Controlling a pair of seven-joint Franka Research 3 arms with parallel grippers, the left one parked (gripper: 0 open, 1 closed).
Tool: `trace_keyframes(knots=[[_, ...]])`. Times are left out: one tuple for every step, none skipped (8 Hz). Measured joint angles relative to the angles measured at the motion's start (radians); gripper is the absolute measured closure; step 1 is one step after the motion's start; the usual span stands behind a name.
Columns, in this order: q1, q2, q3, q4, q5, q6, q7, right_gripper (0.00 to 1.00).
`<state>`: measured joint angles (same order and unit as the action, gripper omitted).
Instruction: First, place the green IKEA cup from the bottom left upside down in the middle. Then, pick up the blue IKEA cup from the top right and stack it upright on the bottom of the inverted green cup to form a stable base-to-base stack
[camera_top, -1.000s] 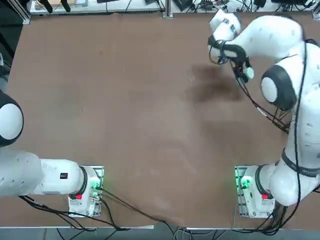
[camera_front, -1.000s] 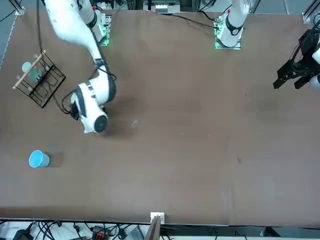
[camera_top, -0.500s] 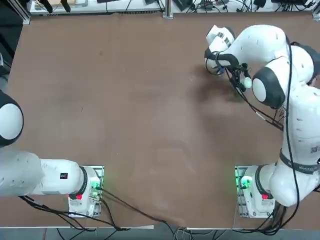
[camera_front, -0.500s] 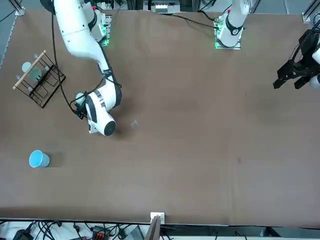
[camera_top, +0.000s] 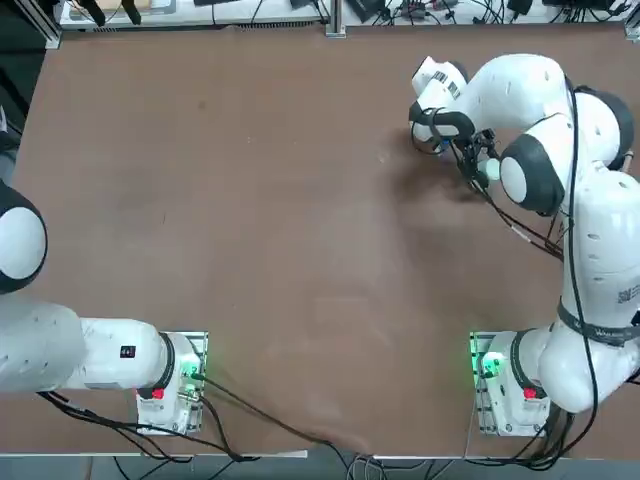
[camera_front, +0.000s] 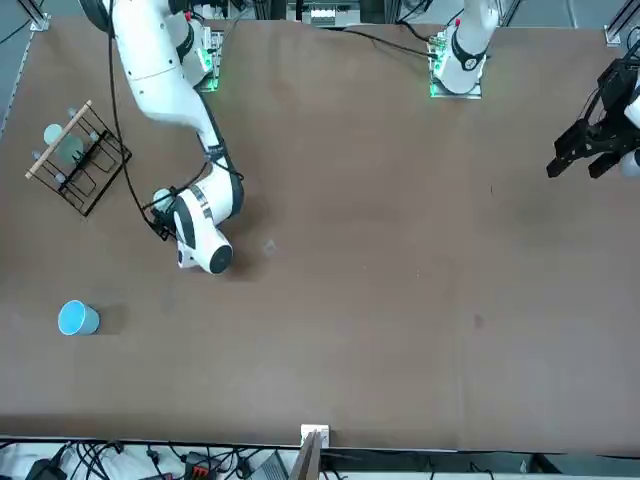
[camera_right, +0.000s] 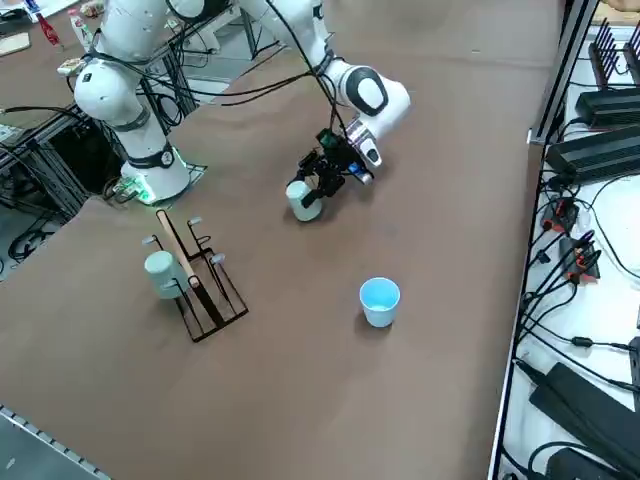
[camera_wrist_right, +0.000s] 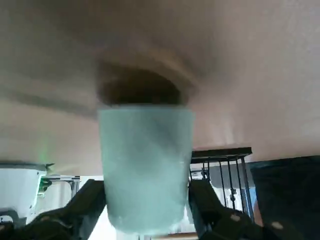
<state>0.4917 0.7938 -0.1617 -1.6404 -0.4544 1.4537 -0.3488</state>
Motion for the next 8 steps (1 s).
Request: trace_keyframes(knots=[[0.0,0.0,-0.002,0.001,0.0,0.006,0.001,0.0],[0.0,0.0,-0.004,0.005,0.0,0.007,0.001,0.0],[0.0,0.0,-0.006,0.009,0.0,0.007,0.001,0.0],[0.0,-0.003,-0.008,0.016,0.0,-0.001,0.001,0.0],[0.0,-0.016,-0.009,0.026,0.0,-0.025,0.001,0.0],[0.0,-0.049,-0.009,0.036,0.0,-0.066,0.001,0.0],[0.002,-0.101,-0.009,0.043,0.0,-0.103,0.001,0.0],[0.002,-0.164,-0.01,0.047,0.0,-0.121,0.0,0.0]])
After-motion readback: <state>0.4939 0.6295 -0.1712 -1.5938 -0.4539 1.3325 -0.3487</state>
